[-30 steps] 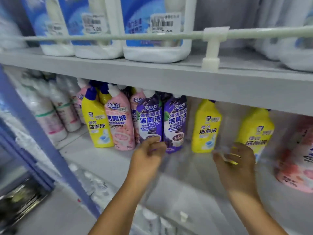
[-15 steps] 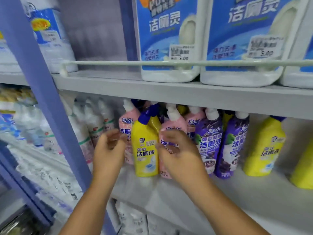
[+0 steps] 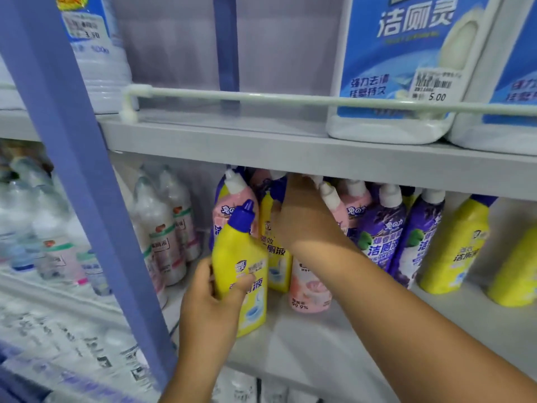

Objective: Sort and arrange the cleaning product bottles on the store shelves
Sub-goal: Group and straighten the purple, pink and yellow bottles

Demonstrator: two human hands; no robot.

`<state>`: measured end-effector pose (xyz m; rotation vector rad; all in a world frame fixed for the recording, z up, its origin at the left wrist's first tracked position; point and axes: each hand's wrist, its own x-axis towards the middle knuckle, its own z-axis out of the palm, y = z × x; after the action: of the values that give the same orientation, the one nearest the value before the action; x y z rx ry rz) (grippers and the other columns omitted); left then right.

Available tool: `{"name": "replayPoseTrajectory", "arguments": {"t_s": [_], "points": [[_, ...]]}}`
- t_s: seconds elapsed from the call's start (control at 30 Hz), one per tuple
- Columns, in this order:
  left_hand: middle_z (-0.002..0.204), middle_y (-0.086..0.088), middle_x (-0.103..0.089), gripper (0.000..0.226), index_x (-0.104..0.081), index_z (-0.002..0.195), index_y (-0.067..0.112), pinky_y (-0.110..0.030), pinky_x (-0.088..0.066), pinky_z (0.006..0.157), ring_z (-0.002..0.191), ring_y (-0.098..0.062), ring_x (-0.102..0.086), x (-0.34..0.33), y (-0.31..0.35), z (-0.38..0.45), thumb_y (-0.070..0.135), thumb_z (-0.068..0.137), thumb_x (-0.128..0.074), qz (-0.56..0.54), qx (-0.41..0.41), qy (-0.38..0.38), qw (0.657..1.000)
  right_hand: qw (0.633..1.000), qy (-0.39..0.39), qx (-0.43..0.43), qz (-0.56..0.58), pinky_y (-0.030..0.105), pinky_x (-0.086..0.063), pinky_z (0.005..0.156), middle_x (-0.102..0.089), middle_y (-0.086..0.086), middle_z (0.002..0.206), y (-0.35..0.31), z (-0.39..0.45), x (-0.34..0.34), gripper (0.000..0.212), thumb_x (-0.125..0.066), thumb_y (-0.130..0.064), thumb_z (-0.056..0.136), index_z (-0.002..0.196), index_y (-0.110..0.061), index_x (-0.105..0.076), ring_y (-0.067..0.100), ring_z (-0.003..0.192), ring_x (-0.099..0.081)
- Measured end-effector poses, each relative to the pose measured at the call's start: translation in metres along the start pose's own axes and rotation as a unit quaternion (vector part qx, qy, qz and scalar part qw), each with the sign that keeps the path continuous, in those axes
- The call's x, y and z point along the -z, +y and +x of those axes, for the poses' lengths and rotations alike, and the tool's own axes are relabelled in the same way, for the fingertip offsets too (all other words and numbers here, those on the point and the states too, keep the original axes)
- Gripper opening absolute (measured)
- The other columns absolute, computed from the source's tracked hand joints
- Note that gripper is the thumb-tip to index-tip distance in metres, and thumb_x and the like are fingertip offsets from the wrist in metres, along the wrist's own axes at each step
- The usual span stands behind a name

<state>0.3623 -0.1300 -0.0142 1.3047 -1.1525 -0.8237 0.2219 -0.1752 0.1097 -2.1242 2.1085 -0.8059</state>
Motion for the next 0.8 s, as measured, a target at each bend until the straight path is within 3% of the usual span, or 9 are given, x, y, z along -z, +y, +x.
{"name": "replayPoseTrajectory", "arguments": {"t_s": [0.07,0.13,0.23,0.37,0.5,0.6,0.7,0.77,0.8], "points": [[0.096,0.019,-0.076,0.043,-0.063,0.106,0.048,-0.049,-0.059,0.085,0.091,-0.007,-0.074,0.014,0.000,-0.004,0.043,0.068,-0.080,-0.003,0.002,-0.001,1.000,0.996,-0.066,0.015,-0.050,0.032,-0.041,0.096,-0.058,0.015,0.129,-0.002,0.009,-0.004,0.027,-0.044,-0.014,0.104,0.126,-0.004,-0.056,0.031,0.125,-0.055],[0.097,0.021,-0.075,0.046,-0.062,0.103,0.056,-0.046,-0.059,0.086,0.091,-0.003,-0.073,0.022,0.003,-0.007,0.037,0.070,-0.088,-0.012,-0.001,-0.003,1.000,0.994,-0.079,0.024,-0.077,0.032,-0.040,0.096,-0.056,0.017,0.131,-0.003,0.016,-0.005,0.027,-0.038,-0.010,0.106,0.124,-0.003,-0.057,0.032,0.129,-0.052],[0.094,0.024,-0.074,0.048,-0.061,0.096,0.061,-0.041,-0.059,0.086,0.089,0.000,-0.072,0.028,0.002,-0.010,0.022,0.080,-0.085,-0.009,-0.014,-0.011,1.000,0.995,-0.047,0.015,-0.082,0.021,-0.034,0.069,-0.057,0.013,0.109,-0.012,0.013,0.003,0.023,-0.038,-0.019,0.110,0.103,-0.004,-0.055,0.026,0.124,-0.054],[0.093,0.019,-0.076,0.044,-0.065,0.093,0.053,-0.035,-0.057,0.079,0.086,-0.002,-0.073,0.032,0.004,-0.012,0.015,0.081,-0.083,-0.025,-0.005,-0.027,0.999,0.999,-0.009,0.000,-0.033,0.026,-0.034,0.079,-0.060,0.011,0.127,-0.022,-0.003,0.013,0.029,-0.052,-0.029,0.105,0.123,-0.008,-0.056,0.029,0.119,-0.057],[0.093,0.013,-0.078,0.034,-0.067,0.100,0.034,-0.026,-0.060,0.071,0.086,-0.006,-0.075,0.037,0.008,-0.016,0.007,0.082,-0.080,-0.048,0.000,-0.055,0.997,1.000,0.006,-0.022,0.004,0.027,-0.036,0.077,-0.058,0.007,0.125,-0.010,-0.028,0.038,0.031,-0.053,-0.034,0.103,0.128,-0.015,-0.054,0.027,0.117,-0.056],[0.095,0.011,-0.079,0.036,-0.068,0.102,0.032,-0.018,-0.059,0.067,0.086,-0.006,-0.076,0.038,0.017,-0.021,0.006,0.080,-0.079,-0.058,-0.013,-0.070,0.996,0.994,0.060,-0.011,0.089,0.029,-0.044,0.078,-0.064,0.002,0.113,0.022,-0.057,0.051,0.025,-0.062,-0.032,0.098,0.121,-0.023,-0.061,0.025,0.101,-0.060],[0.096,0.008,-0.080,0.042,-0.068,0.106,0.031,-0.018,-0.059,0.066,0.085,-0.007,-0.076,0.024,0.034,-0.035,0.008,0.073,-0.081,-0.077,-0.019,-0.108,0.991,0.970,0.081,-0.042,0.227,0.020,-0.045,0.069,-0.069,-0.007,0.094,0.064,-0.081,0.061,0.016,-0.070,-0.022,0.092,0.104,-0.032,-0.066,0.011,0.081,-0.062],[0.095,0.005,-0.080,0.046,-0.068,0.107,0.026,-0.019,-0.059,0.064,0.084,-0.009,-0.076,0.001,0.043,-0.048,0.013,0.065,-0.080,-0.090,-0.016,-0.143,0.985,0.945,0.084,-0.069,0.308,0.012,-0.047,0.065,-0.070,-0.008,0.088,0.097,-0.090,0.071,0.022,-0.071,-0.013,0.091,0.099,-0.033,-0.065,0.005,0.074,-0.062],[0.094,0.004,-0.080,0.047,-0.068,0.107,0.024,-0.020,-0.059,0.064,0.084,-0.010,-0.076,-0.014,0.046,-0.054,0.014,0.063,-0.079,-0.096,-0.014,-0.162,0.982,0.938,0.086,-0.074,0.327,0.015,-0.049,0.069,-0.071,-0.006,0.089,0.115,-0.093,0.077,0.024,-0.071,-0.010,0.091,0.100,-0.032,-0.067,0.006,0.074,-0.063]]}}
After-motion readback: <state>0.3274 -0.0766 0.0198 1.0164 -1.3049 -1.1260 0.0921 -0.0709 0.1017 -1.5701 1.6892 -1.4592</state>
